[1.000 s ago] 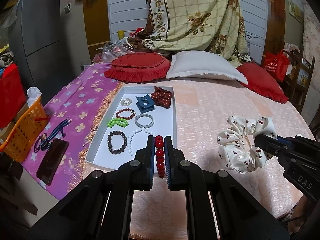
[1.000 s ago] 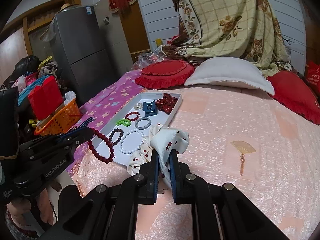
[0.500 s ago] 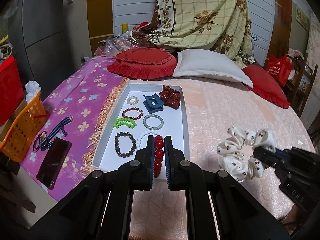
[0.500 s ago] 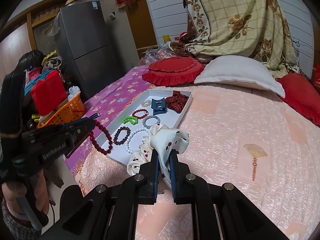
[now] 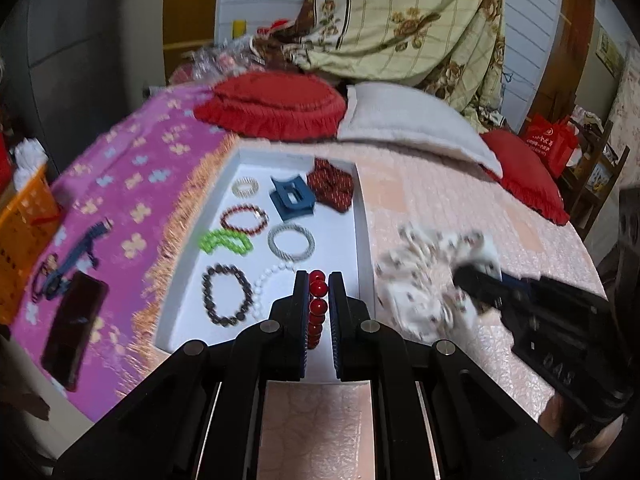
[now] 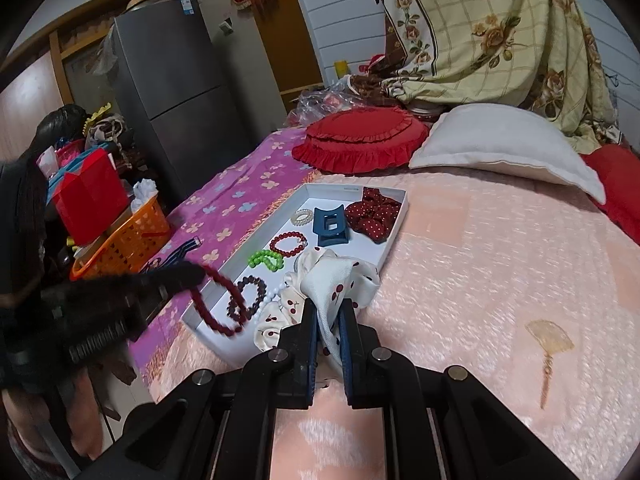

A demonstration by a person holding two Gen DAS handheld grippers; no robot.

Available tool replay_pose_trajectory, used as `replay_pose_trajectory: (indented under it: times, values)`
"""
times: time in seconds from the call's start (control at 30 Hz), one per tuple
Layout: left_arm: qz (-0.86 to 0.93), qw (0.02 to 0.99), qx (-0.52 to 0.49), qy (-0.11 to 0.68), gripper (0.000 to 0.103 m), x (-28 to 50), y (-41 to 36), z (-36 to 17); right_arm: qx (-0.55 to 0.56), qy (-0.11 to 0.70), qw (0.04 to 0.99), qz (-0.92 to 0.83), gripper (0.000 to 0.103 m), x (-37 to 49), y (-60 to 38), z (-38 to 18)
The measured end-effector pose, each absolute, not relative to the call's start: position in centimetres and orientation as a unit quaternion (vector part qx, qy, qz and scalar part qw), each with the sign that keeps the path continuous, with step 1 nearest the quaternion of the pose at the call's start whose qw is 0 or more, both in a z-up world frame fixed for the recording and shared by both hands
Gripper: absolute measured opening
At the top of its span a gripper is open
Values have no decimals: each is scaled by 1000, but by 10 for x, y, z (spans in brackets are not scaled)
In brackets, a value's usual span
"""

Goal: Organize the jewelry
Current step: 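Carry the red bracelet into the tray with the left tool while the right releases the scrunchie there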

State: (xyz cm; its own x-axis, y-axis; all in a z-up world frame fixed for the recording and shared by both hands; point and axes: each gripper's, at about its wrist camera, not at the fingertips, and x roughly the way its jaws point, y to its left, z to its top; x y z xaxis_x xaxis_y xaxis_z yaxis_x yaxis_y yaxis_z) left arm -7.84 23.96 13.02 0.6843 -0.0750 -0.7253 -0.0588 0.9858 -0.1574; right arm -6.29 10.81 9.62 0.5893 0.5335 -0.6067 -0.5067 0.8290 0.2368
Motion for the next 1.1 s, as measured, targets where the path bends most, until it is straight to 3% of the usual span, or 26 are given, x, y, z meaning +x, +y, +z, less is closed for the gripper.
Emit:
replay_pose_trajectory:
  times: [0.6,1.1]
  values:
    - [28,878,-111,464,8,-64,276,48,-44,380,879,284,10,7,182,61]
    - [44,878,-78,470,8,-68,270,30,-80,404,880,238,9,60,204,31]
